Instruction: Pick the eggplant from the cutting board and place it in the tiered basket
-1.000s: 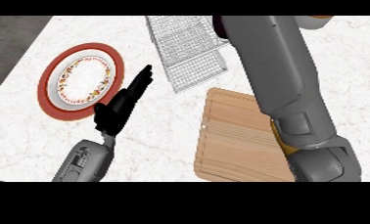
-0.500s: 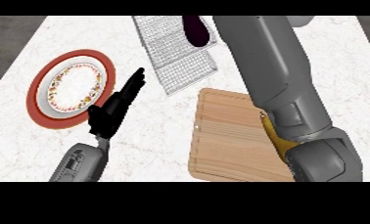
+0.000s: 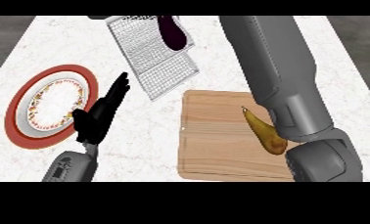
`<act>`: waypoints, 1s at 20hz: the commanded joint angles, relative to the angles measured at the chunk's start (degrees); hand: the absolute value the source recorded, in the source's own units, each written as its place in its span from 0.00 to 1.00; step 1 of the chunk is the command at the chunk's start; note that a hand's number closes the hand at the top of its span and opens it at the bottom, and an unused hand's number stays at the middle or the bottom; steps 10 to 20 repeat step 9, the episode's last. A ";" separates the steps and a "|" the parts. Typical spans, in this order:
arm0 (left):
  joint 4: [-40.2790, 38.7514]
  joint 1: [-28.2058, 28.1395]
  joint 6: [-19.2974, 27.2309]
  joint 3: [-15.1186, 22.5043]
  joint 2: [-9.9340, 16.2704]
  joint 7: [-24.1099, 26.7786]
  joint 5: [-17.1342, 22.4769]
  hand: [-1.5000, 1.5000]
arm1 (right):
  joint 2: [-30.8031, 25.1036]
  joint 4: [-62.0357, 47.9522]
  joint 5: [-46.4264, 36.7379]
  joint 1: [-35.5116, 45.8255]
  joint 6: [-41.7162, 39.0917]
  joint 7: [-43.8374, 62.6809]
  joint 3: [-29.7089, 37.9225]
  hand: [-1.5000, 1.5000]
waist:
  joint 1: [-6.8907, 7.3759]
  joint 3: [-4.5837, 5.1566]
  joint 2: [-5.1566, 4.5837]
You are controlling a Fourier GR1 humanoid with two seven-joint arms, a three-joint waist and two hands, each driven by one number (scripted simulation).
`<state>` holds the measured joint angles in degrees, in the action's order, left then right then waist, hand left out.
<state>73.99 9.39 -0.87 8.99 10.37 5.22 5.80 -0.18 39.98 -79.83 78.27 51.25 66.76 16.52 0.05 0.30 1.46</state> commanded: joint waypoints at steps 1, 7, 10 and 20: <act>-0.74 -2.00 0.38 -0.91 0.23 0.91 0.29 0.50 | 0.17 5.83 -6.73 0.32 6.72 13.43 0.78 0.00 | -2.14 -0.05 0.83; -0.64 -3.89 -0.26 -2.04 1.18 1.31 1.18 0.50 | 0.18 14.65 -5.82 -5.79 0.36 11.73 -0.74 0.00 | -3.78 -0.18 2.59; -0.93 -4.36 -0.35 -1.79 1.16 1.86 0.86 0.50 | 0.18 16.62 -4.56 -7.98 -1.50 12.09 -2.53 0.00 | -3.48 -0.17 2.43; -0.93 -4.36 -0.35 -1.79 1.16 1.86 0.86 0.50 | 0.18 16.62 -4.56 -7.98 -1.50 12.09 -2.53 0.00 | -3.48 -0.17 2.43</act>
